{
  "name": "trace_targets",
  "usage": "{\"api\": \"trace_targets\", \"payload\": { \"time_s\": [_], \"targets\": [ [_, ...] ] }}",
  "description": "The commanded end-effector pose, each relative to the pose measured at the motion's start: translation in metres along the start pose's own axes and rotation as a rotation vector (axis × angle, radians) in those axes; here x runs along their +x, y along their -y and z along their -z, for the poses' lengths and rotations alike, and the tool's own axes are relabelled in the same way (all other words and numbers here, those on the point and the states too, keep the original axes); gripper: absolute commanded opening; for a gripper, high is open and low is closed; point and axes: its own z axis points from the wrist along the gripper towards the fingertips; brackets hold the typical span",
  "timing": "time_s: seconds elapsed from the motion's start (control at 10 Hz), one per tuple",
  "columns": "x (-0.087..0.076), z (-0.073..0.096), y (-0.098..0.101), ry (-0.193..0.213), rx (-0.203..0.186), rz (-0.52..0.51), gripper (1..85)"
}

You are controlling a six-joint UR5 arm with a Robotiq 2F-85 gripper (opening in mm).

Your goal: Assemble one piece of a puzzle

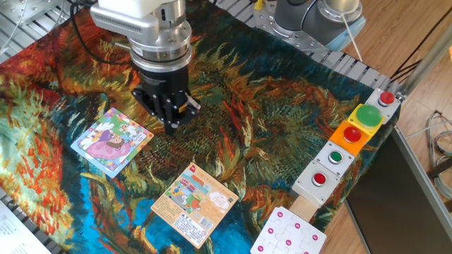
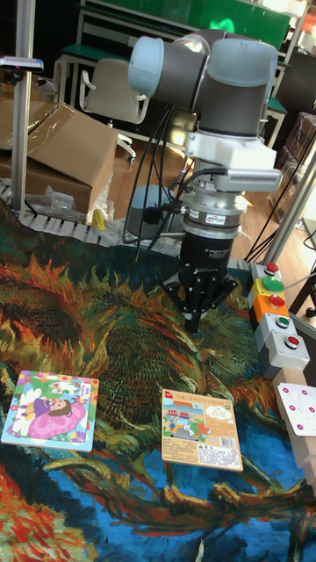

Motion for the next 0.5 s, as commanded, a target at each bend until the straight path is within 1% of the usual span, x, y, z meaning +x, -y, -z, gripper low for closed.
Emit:
{"api": "trace_targets", "payload": {
  "time_s": [0.0,0.1,0.2,0.3,0.4],
  "targets": [
    [0.013,0.002,0.009,-0.053,0.028,0.210,2.3],
    [0.018,0.003,0.013,-0.075,0.038,0.274,16.0],
    [0.016,-0.003,0.009,-0.087,0.022,0.330,32.3],
    [0.010,-0.014,0.015,-0.093,0.039,0.372,34.0],
    [0.006,-0.024,0.016,-0.099,0.045,0.398,34.3]
  ]
}}
